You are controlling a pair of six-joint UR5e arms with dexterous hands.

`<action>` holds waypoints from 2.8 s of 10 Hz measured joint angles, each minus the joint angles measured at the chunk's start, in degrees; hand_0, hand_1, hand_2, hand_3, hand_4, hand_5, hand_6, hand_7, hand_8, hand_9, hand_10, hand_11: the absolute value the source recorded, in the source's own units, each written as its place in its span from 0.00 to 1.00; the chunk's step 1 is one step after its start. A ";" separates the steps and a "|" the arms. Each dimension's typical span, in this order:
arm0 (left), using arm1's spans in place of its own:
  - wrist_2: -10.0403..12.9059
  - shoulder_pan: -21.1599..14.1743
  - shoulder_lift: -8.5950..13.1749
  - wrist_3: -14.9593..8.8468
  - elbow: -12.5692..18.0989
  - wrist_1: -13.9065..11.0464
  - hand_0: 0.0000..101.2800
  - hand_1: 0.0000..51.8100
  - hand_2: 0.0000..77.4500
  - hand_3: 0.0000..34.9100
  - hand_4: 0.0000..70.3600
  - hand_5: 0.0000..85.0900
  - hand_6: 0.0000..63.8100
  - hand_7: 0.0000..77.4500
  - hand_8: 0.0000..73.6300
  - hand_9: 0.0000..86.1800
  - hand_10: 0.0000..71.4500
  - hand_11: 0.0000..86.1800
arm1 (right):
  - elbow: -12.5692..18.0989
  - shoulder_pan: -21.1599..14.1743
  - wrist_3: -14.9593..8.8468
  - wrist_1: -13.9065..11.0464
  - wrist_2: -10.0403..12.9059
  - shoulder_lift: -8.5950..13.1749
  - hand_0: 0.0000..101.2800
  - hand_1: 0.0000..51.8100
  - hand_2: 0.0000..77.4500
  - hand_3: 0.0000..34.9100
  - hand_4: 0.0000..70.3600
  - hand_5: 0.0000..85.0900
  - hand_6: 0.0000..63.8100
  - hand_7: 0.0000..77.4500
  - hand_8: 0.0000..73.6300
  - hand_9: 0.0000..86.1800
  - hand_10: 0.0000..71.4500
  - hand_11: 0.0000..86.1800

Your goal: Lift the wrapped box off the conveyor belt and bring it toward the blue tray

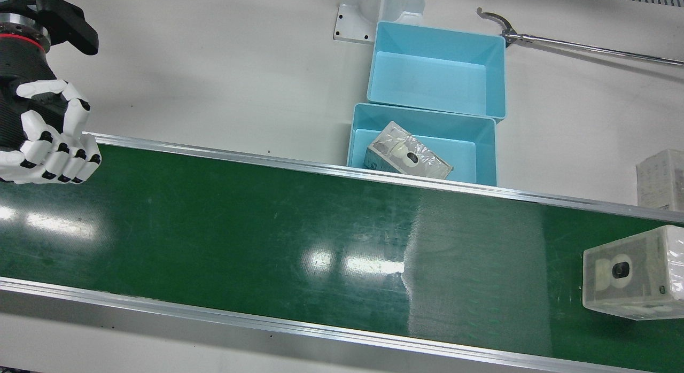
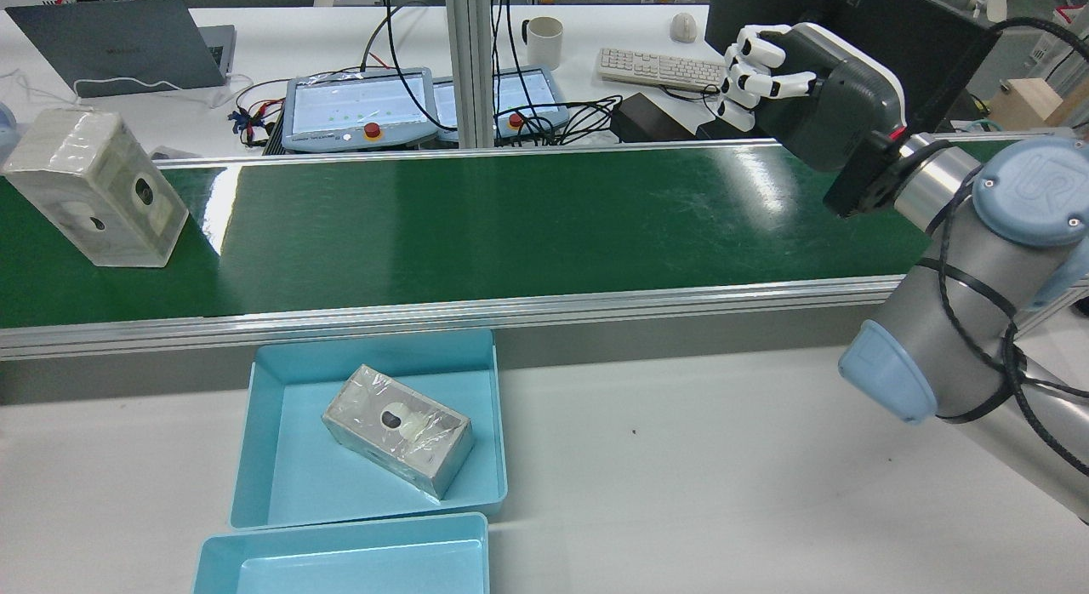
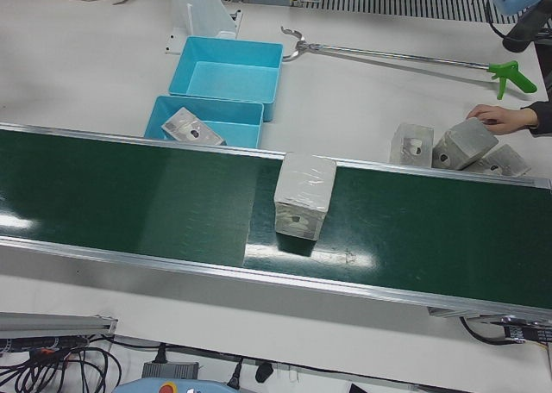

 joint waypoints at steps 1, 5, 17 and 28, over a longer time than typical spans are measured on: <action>0.00 0.00 0.00 0.00 0.00 0.00 0.00 0.00 0.01 0.00 0.00 0.01 0.00 0.01 0.00 0.00 0.00 0.00 | -0.76 -0.46 0.11 0.19 -0.68 1.53 0.48 0.42 0.77 0.01 0.98 0.83 0.98 0.90 0.95 0.82 0.95 0.81; 0.00 0.00 0.00 0.00 0.00 0.00 0.00 0.00 0.01 0.00 0.00 0.01 0.00 0.00 0.00 0.00 0.01 0.00 | -2.92 -1.66 0.21 0.27 -1.86 4.98 0.48 0.39 0.77 0.01 0.98 0.82 0.98 0.90 0.95 0.81 0.97 0.81; 0.00 0.00 0.00 0.00 0.00 0.00 0.00 0.00 0.01 0.00 0.00 0.01 0.00 0.00 0.00 0.00 0.01 0.00 | -3.79 -3.31 0.02 0.21 -1.47 5.08 0.49 0.37 0.78 0.01 0.90 0.82 0.98 0.90 0.95 0.81 0.97 0.81; 0.00 0.00 0.00 0.00 0.00 0.00 0.00 0.00 0.01 0.00 0.00 0.01 0.00 0.00 0.00 0.00 0.00 0.00 | -3.78 -3.23 -0.25 0.18 -1.17 5.74 0.51 0.35 0.77 0.01 0.79 0.82 0.98 0.90 0.93 0.81 0.98 0.81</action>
